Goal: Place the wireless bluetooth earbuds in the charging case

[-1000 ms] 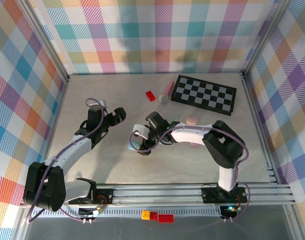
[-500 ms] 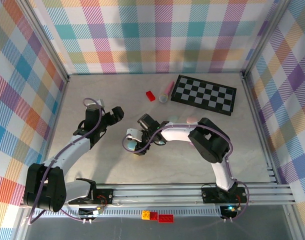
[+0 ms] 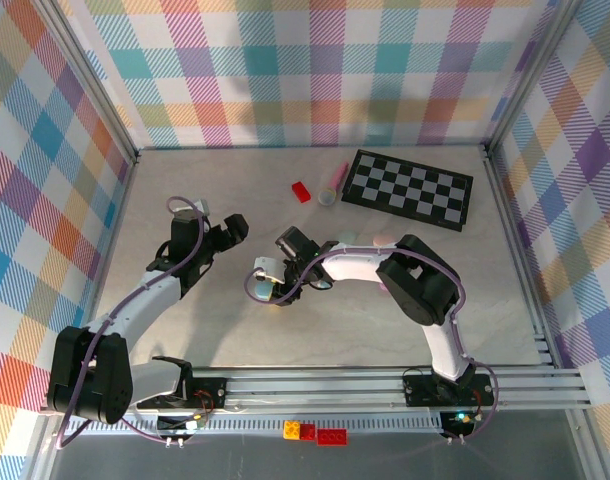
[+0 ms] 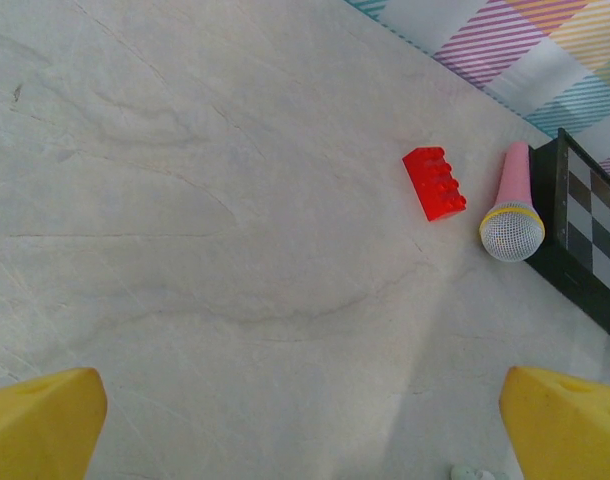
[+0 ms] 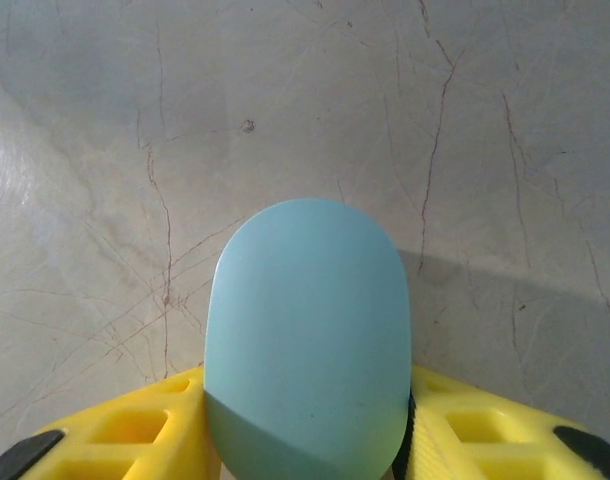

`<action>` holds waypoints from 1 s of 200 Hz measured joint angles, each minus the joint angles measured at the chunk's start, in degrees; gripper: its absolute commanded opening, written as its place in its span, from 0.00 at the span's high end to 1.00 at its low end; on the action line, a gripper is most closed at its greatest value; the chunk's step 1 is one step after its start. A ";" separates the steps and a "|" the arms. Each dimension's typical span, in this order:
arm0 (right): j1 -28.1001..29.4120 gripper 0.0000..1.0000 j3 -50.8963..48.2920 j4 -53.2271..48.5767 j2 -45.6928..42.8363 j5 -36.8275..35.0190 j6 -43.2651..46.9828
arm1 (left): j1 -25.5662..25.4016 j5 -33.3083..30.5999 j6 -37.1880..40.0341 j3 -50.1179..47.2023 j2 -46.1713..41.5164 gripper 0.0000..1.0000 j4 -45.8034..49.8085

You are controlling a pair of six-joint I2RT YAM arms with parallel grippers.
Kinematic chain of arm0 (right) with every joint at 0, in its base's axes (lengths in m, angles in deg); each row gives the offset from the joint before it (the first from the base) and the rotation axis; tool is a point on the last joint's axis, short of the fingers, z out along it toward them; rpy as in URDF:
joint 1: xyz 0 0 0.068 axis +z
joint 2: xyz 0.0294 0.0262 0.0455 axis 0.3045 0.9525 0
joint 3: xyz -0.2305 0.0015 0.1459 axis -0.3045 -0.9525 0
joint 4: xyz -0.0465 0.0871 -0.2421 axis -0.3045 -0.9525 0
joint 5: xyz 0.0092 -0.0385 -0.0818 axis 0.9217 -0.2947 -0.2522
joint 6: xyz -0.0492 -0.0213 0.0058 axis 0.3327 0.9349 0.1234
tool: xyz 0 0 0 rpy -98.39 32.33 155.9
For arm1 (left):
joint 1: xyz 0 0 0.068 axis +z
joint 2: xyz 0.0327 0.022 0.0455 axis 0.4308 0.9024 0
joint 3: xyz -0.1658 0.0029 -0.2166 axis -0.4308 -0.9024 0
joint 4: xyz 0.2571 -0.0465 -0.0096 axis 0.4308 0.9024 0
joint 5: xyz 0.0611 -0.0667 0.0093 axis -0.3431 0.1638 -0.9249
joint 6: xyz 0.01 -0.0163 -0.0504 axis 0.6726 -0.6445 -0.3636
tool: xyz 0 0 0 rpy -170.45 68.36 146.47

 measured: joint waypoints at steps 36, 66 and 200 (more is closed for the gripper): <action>0.00 0.63 0.00 0.02 -0.15 -0.02 -0.24 | 0.00 0.46 1.36 -0.13 0.00 0.00 -1.01; 0.00 0.63 -0.48 -0.02 -1.44 -0.13 -0.74 | 0.00 1.29 3.15 -0.20 -0.07 0.00 -1.16; -16.46 0.64 -15.26 -5.99 -37.99 2.47 -5.40 | -8.20 27.41 25.27 -1.27 -8.81 0.01 -13.62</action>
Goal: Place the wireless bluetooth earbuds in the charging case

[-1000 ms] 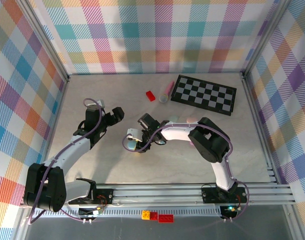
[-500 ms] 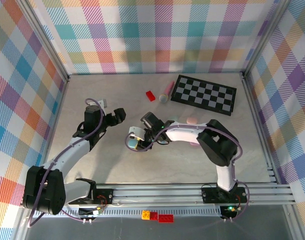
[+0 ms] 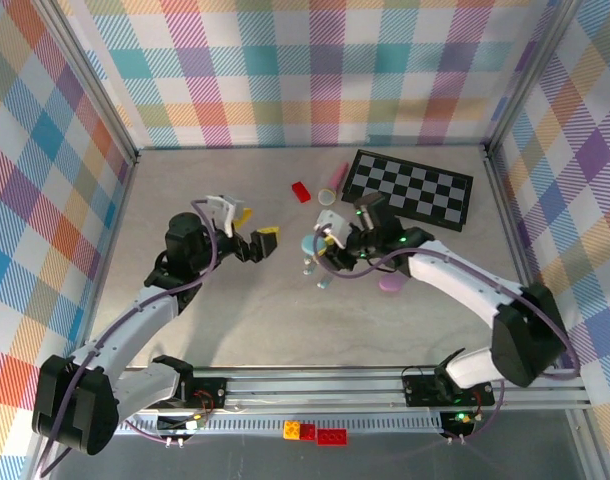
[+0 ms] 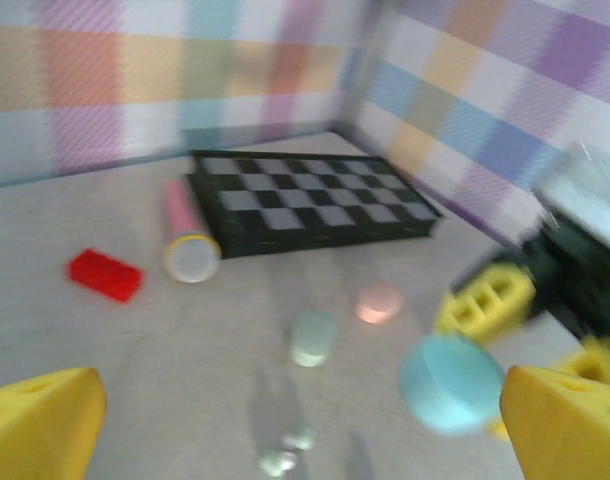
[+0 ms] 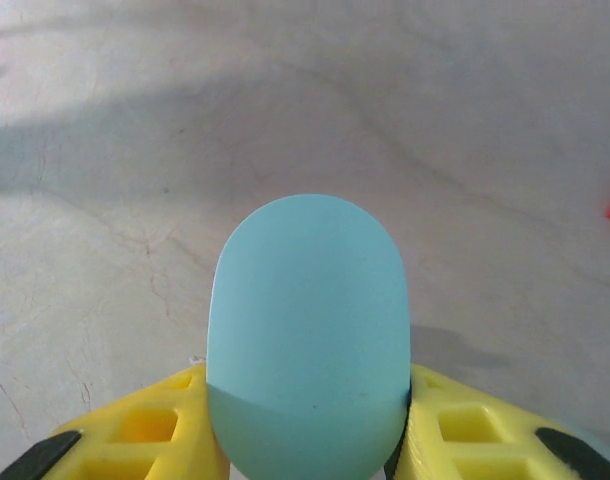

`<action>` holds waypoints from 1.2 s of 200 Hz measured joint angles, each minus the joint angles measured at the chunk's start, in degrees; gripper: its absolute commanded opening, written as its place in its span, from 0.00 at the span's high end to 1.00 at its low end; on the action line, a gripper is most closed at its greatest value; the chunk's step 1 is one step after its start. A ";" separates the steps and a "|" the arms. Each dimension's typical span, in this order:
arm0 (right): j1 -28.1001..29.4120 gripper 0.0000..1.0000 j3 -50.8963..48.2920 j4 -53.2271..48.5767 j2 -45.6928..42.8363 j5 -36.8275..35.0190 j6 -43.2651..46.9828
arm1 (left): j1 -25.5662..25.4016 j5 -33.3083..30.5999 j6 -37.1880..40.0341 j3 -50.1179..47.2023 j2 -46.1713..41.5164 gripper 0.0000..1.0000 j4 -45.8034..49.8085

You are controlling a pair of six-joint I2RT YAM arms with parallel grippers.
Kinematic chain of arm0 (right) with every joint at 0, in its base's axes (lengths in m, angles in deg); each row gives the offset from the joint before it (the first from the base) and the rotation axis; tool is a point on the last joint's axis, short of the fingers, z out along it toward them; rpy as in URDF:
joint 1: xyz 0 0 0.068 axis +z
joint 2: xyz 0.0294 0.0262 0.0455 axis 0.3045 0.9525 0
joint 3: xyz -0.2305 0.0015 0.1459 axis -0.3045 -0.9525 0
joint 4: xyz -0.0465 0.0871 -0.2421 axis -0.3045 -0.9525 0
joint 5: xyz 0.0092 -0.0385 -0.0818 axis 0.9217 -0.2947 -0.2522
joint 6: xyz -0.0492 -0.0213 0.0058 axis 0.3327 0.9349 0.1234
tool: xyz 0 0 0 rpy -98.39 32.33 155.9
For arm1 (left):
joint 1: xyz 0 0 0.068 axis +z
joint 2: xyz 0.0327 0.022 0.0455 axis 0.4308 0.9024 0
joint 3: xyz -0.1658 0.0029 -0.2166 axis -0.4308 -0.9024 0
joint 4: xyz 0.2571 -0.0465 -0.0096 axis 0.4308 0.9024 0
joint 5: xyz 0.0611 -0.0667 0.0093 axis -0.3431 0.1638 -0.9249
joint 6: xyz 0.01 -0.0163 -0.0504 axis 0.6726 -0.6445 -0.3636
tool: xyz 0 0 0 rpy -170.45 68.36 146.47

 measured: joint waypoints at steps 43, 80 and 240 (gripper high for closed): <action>-3.15 0.64 0.79 -6.14 -7.54 2.45 0.04 | -4.42 12.24 4.46 3.93 1.75 0.03 1.97; -3.17 0.64 3.56 -11.04 -9.09 6.43 -0.22 | -8.00 18.82 9.46 6.36 4.22 0.11 4.15; -3.17 0.64 9.09 -19.80 -12.31 22.58 -0.87 | -14.16 28.50 17.25 12.37 11.65 0.39 9.20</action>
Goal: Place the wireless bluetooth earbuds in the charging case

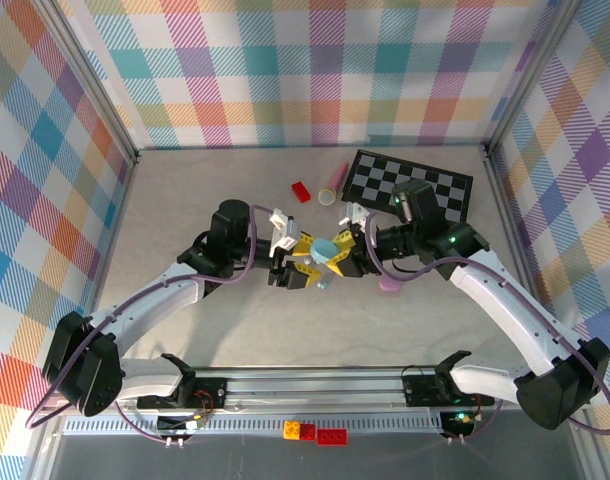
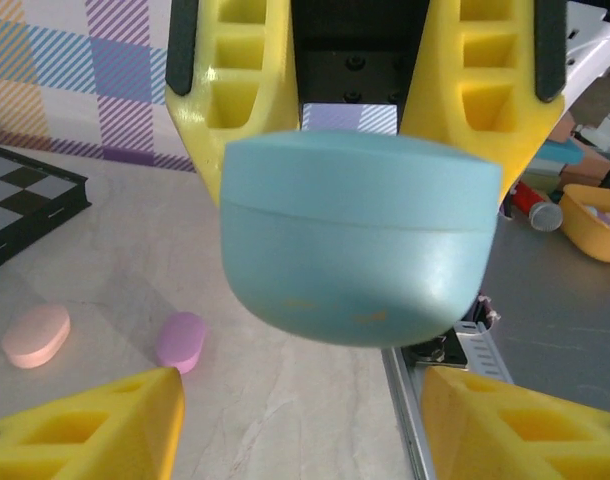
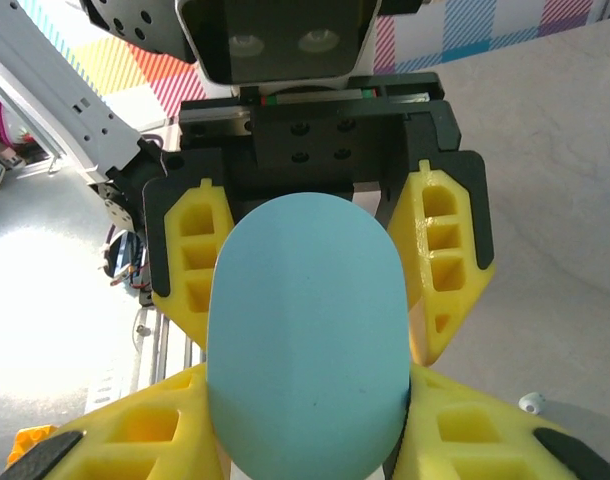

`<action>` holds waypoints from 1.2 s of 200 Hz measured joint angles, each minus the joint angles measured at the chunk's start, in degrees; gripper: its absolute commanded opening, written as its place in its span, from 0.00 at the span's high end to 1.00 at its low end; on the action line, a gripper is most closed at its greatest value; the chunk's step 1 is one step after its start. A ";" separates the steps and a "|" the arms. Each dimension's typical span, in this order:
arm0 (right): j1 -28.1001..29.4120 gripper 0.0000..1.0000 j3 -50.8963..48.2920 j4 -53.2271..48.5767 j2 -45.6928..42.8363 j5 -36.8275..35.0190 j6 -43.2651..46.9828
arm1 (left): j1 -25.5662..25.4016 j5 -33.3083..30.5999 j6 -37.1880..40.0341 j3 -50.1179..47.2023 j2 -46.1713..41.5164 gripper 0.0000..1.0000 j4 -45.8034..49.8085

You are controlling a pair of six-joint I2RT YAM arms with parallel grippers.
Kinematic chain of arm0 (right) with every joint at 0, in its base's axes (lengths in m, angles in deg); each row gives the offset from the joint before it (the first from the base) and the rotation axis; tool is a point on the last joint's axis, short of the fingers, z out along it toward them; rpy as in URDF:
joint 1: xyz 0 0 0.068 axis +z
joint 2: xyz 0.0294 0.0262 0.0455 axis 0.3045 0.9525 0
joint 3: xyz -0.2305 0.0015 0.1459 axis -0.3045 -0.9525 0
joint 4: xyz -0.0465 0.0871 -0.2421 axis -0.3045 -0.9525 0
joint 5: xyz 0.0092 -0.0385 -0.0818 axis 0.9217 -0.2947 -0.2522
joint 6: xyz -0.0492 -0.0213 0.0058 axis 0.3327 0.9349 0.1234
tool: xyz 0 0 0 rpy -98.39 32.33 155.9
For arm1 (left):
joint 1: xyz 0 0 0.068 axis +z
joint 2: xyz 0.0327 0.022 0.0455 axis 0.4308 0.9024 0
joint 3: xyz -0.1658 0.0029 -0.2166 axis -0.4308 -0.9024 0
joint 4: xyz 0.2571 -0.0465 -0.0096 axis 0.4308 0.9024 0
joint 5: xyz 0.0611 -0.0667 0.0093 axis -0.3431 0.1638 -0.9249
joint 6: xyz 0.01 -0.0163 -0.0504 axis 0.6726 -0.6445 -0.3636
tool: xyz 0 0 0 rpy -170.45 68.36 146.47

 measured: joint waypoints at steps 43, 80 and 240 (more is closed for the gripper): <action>0.00 0.64 0.04 -1.16 1.01 0.48 0.07 | -0.39 0.70 -1.20 0.35 0.02 0.39 -1.46; 0.00 0.65 0.04 -1.44 2.21 0.37 0.11 | -0.46 0.72 -2.14 0.42 0.02 0.39 -2.08; 0.00 0.66 0.04 -3.17 2.95 -0.66 2.64 | -0.85 1.18 -4.26 0.85 0.72 0.55 -2.56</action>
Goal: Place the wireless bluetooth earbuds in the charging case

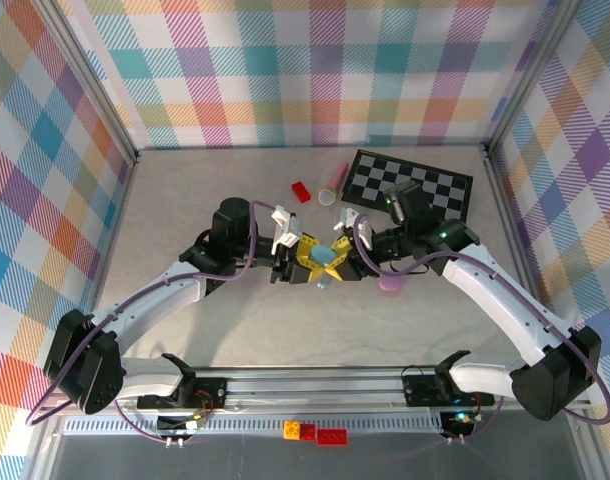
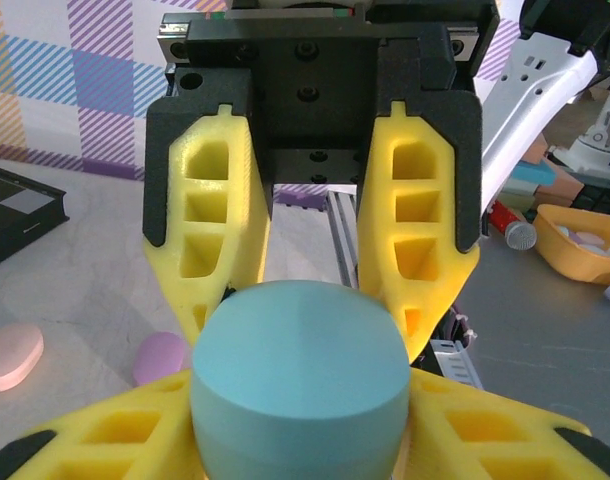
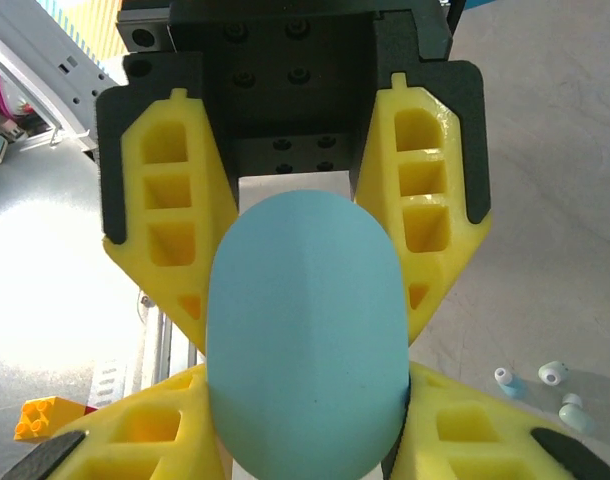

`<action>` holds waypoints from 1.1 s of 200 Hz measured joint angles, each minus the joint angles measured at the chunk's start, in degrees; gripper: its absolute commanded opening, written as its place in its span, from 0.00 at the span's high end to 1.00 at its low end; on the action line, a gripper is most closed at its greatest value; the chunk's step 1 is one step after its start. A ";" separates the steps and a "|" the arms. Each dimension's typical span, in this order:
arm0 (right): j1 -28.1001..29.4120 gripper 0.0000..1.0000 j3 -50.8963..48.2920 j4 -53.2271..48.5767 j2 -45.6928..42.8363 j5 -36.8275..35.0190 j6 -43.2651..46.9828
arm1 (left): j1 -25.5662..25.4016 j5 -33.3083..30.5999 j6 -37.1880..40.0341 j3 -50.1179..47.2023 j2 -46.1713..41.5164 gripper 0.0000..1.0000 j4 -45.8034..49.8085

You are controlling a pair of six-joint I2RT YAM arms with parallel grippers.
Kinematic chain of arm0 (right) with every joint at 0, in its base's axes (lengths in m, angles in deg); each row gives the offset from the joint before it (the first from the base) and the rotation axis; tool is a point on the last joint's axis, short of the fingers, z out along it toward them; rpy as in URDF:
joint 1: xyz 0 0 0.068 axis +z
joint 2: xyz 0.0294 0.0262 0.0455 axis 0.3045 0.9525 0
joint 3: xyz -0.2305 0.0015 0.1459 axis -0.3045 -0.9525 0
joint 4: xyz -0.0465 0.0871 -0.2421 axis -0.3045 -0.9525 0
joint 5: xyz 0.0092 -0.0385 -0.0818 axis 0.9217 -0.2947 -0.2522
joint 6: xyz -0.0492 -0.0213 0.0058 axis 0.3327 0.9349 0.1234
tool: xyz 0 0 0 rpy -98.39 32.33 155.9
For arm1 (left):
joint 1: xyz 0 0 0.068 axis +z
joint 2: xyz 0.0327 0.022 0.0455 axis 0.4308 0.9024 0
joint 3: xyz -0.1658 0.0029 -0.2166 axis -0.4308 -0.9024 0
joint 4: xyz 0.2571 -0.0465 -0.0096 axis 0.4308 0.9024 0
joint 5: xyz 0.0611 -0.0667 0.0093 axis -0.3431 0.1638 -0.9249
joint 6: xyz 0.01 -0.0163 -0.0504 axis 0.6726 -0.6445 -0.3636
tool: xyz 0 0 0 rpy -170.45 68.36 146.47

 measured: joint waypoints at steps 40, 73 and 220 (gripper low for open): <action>0.00 0.67 -0.02 0.76 -0.46 -0.76 -0.07 | 0.00 0.00 -0.04 0.09 0.02 0.47 -0.22; 0.00 0.67 -0.02 1.60 -1.40 -1.53 -0.24 | -0.11 0.37 -0.04 0.09 0.02 0.49 -0.48; 0.11 0.67 -0.07 1.73 -1.09 -1.53 -0.02 | -0.11 0.39 -1.07 0.09 0.20 0.49 -0.48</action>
